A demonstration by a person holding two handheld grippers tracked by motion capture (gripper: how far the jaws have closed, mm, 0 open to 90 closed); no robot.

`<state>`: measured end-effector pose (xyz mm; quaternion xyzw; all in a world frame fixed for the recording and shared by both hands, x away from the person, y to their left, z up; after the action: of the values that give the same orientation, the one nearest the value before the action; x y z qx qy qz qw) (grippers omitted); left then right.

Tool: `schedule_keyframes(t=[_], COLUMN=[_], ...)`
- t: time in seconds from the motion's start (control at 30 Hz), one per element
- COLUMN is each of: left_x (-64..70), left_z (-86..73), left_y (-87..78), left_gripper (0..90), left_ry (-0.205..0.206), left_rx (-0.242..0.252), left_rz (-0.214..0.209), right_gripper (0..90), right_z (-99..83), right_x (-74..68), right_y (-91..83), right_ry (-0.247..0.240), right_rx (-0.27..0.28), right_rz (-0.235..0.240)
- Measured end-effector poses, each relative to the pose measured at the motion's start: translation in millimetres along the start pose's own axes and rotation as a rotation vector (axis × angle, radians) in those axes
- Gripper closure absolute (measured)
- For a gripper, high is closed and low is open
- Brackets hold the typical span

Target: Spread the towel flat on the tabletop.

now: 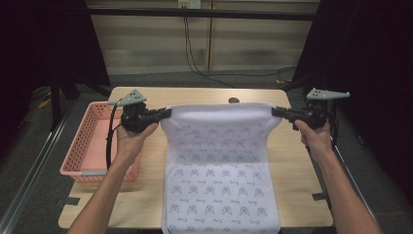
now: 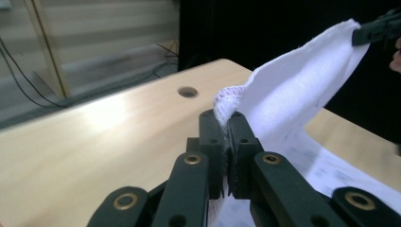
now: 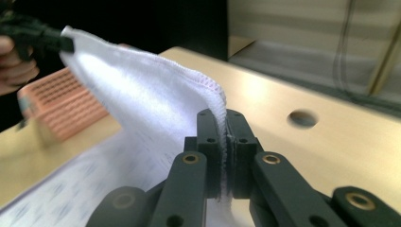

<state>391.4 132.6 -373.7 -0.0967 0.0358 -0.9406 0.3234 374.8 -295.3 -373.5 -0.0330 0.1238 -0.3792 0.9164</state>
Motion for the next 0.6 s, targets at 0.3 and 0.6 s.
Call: schedule_keyframes(t=[0.3,0.6], left_x=[43.0,65.6], left_z=[-57.0,-120.6], left_y=[-39.6,-55.5], left_gripper=[87.0,86.8], left_ry=[-0.074,-0.117], left_rx=[-0.083,-0.235], left_rz=[-0.059,-0.070], right_gripper=[86.7,86.6], right_z=[-62.7,-130.8], right_x=[-44.3,-64.9], right_y=[-46.9,-62.4], right_ry=[0.036,0.109], right_rx=[-0.118,-0.271], right_rz=[0.072,0.097])
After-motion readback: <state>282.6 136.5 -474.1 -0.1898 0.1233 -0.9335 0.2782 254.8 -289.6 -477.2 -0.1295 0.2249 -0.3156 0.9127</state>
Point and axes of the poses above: each handheld gripper's, and its own axes: y roughly forward along the jaws, z roughly out of its top, x roughly to its right, the point moved 5 cm from there along y, roughly forward along the jaws, and after that the axes turned 14 degrees about x, right-handed, at the moved point
